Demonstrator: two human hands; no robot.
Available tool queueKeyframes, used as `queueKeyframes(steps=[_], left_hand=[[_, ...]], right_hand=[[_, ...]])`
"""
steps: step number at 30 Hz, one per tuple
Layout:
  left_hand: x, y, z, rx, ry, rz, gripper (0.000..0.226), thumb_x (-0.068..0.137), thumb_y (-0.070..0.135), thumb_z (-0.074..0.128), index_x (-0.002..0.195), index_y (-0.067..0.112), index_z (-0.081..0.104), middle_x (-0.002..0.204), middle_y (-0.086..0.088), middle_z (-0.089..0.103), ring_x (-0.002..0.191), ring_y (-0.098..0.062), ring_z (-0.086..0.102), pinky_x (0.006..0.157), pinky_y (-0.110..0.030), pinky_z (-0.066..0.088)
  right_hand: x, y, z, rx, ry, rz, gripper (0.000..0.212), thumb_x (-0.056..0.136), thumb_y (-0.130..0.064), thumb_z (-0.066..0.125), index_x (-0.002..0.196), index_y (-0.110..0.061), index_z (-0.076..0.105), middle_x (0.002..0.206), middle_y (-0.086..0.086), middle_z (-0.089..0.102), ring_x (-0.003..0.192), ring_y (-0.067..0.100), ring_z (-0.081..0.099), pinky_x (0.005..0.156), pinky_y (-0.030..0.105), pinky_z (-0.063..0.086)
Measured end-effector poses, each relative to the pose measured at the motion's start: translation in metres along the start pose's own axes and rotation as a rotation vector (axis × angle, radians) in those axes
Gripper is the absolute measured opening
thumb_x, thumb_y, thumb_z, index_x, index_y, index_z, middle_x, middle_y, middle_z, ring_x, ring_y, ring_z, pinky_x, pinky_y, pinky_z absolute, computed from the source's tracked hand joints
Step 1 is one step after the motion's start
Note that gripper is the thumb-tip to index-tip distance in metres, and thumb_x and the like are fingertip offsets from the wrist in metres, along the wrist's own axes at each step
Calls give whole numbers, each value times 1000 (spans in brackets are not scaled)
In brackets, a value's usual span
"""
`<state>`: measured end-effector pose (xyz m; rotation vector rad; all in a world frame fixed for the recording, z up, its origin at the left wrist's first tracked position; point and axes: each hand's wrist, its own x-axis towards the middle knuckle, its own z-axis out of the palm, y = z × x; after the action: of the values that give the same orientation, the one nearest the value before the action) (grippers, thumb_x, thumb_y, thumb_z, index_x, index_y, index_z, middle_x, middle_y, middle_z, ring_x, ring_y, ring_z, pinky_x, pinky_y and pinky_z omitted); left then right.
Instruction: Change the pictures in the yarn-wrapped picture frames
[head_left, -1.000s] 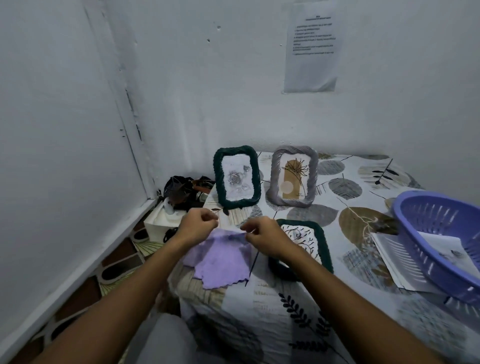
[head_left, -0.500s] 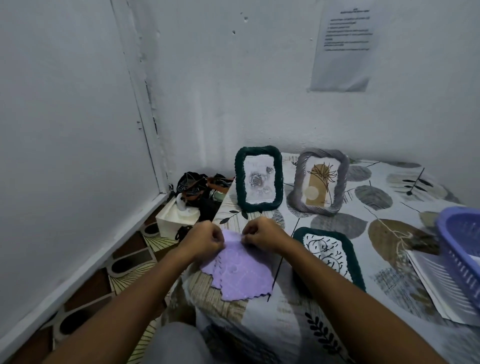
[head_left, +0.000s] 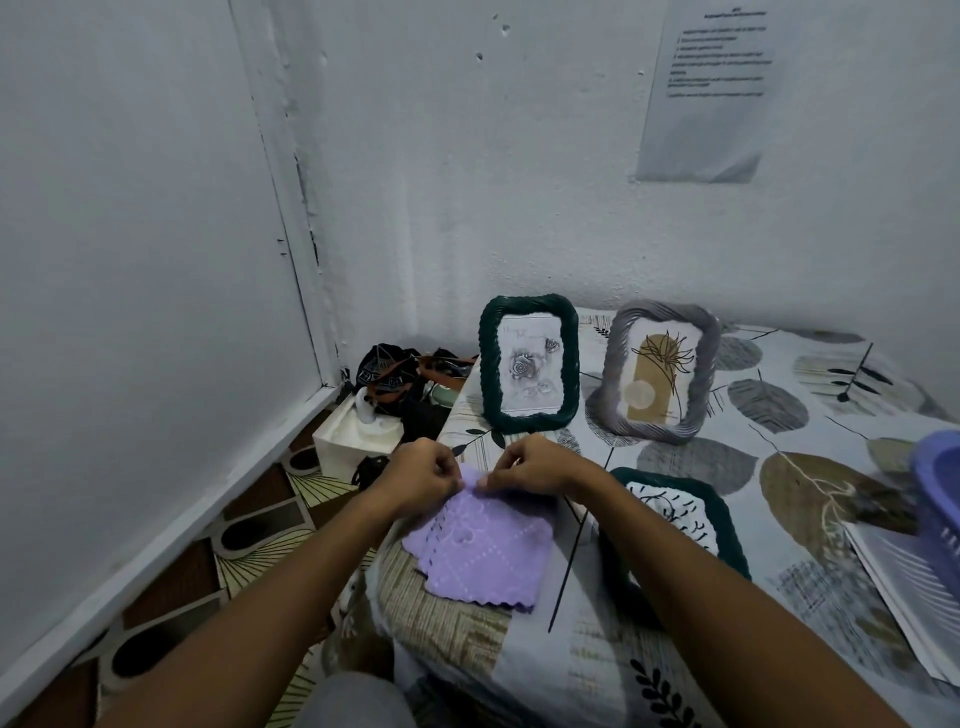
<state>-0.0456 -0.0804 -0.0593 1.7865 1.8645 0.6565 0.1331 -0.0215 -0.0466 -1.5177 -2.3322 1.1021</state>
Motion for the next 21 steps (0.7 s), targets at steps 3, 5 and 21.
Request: queueKeyframes(steps=[3,5,21], left_hand=[[0,-2,3,-38,41,4,5,84,16,71,81,13,70,81,3,65,78,-9,60,63,-19,45],[-1,-1,2,-71,48,16,5,84,15,72,83,11,71,80,3,65,77,-8,60,61,-17,43],[-3,37,-1,-442,197,135,17,96,23,56,85,16,66,79,-8,66,70,-18,59,68,-36,51]], right_hand=[[3,-2,0,-51,-47,38,45,64,-49,83,82,-10,73,87,5,71,77,13,59,68,29,48],[4,-3,0,-81,-74,69,51,63,-48,84,87,-5,72,90,8,70,78,16,58,69,30,46],[-84,32,-45,1293,45,92,31,68,-16,74,96,-5,67,109,14,61,103,27,58,78,39,51]])
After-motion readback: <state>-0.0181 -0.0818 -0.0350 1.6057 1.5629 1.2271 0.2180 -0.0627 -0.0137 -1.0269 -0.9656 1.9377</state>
